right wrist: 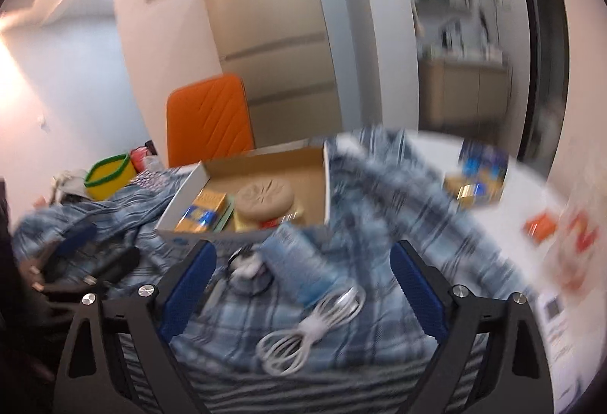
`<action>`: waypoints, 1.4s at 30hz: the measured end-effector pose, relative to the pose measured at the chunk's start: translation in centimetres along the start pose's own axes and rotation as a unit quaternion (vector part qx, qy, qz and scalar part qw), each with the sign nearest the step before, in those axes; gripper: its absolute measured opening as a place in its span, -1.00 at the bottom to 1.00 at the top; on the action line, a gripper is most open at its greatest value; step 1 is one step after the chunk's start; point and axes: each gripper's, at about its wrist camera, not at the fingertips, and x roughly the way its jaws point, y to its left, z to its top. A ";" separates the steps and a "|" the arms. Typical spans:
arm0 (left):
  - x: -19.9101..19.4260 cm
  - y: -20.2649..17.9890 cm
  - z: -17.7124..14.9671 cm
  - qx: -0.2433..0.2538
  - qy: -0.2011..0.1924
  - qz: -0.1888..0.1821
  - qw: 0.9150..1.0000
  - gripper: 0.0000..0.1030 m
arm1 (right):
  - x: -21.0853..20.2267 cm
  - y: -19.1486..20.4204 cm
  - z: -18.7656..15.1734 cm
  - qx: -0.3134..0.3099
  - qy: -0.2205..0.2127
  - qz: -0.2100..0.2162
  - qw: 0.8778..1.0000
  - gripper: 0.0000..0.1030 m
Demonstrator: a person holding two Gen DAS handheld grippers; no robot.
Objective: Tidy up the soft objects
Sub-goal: 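Withdraw both grippers from the box toward the black tissue pack, then grasp the black Face tissue pack with the left gripper while the right grasps the white cable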
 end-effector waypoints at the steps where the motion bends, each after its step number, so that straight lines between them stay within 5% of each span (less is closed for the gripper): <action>1: 0.6 -0.3 -0.1 0.009 0.015 0.001 1.000 0.99 | 0.2 -0.1 -0.1 0.004 0.000 -0.007 1.000 0.78; 11: 4.8 -1.0 -1.1 0.017 0.120 -0.013 0.993 0.95 | 2.2 -1.0 -2.0 0.011 0.027 -0.028 0.999 0.64; 17: 6.2 -0.4 -1.8 0.001 0.159 -0.019 0.987 0.65 | 2.8 -1.0 -2.2 0.011 0.047 -0.025 0.998 0.61; 29: 7.3 -0.9 -2.1 0.011 0.189 -0.027 0.982 0.64 | 3.3 -1.2 -2.4 0.014 0.058 -0.020 0.998 0.61; 34: 7.6 -1.4 -2.4 0.024 0.200 -0.016 0.979 0.24 | 3.3 -1.2 -2.4 0.015 0.059 -0.021 0.998 0.61; 42: 5.2 -0.7 -2.0 0.008 0.133 -0.022 0.991 0.20 | 3.2 -0.9 -2.3 0.004 0.064 -0.029 0.998 0.54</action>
